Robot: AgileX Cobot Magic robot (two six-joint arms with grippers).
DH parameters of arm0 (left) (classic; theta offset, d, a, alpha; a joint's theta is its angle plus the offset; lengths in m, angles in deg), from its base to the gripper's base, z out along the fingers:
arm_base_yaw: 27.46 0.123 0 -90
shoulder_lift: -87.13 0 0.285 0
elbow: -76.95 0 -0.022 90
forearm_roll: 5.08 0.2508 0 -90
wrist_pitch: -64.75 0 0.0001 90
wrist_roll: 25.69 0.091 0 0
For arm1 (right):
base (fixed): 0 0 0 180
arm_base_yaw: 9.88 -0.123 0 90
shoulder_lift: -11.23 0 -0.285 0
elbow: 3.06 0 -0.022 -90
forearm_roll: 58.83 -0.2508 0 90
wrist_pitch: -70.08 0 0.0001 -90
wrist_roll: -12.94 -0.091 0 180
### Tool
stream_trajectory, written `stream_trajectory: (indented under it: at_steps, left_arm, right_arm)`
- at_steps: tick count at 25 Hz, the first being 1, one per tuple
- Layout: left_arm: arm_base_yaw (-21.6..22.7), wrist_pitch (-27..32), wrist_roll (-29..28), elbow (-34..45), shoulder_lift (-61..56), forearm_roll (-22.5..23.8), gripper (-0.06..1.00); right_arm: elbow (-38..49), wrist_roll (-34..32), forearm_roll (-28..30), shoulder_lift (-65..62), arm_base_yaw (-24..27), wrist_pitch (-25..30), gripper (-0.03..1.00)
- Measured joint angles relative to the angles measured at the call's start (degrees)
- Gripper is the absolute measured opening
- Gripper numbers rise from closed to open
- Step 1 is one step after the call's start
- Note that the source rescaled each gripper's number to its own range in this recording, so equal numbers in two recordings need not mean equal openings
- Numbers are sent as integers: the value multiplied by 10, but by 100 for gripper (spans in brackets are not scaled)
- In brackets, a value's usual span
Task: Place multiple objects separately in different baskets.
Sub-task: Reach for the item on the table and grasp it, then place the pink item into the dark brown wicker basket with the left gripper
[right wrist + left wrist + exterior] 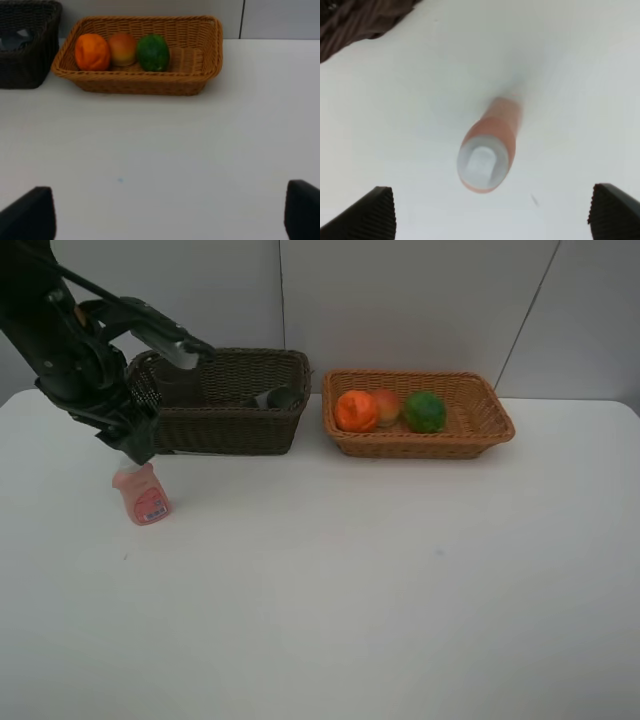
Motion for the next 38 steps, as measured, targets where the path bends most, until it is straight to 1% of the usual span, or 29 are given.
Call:
stream_trajectory:
  at_steps: [3,5,11,16,23,24,25,26,27,28,30,31,38]
  left_arm:
    - [5,-49,9,19,1,-3,100]
    - [10,-64,12,21,6,-3,100]
    - [11,-76,13,22,58,-4,100]
    - [11,-99,12,22,105,-4,100]
    - [11,-115,-7,27,140,-5,100]
    - [11,-115,-9,27,140,-5,99]
    - [11,-115,-11,27,141,-5,96]
    - [11,-115,-12,27,141,-5,91]
    - [11,-115,-13,27,141,-5,81]
    - [11,-115,-13,27,141,-5,72]
    - [11,-115,-13,27,141,-5,43]
    - [11,-117,-14,27,141,-5,40]
    - [11,-118,-14,27,141,-13,41]
  right_arm:
    - [0,0,0,0,0,0,98]
    - [0,0,0,0,0,0,98]
    - [0,0,0,0,0,0,98]
    - [0,0,0,0,0,0,98]
    - [0,0,0,0,0,0,98]
    - [0,0,0,0,0,0,98]
    - [0,0,0,0,0,0,98]
    - [0,0,0,0,0,0,98]
    - [0,0,0,0,0,0,98]
    - [0,0,0,0,0,0,98]
    - [0,0,1,0,0,0,98]
    - [0,0,1,0,0,0,98]
    - [0,0,1,0,0,0,98]
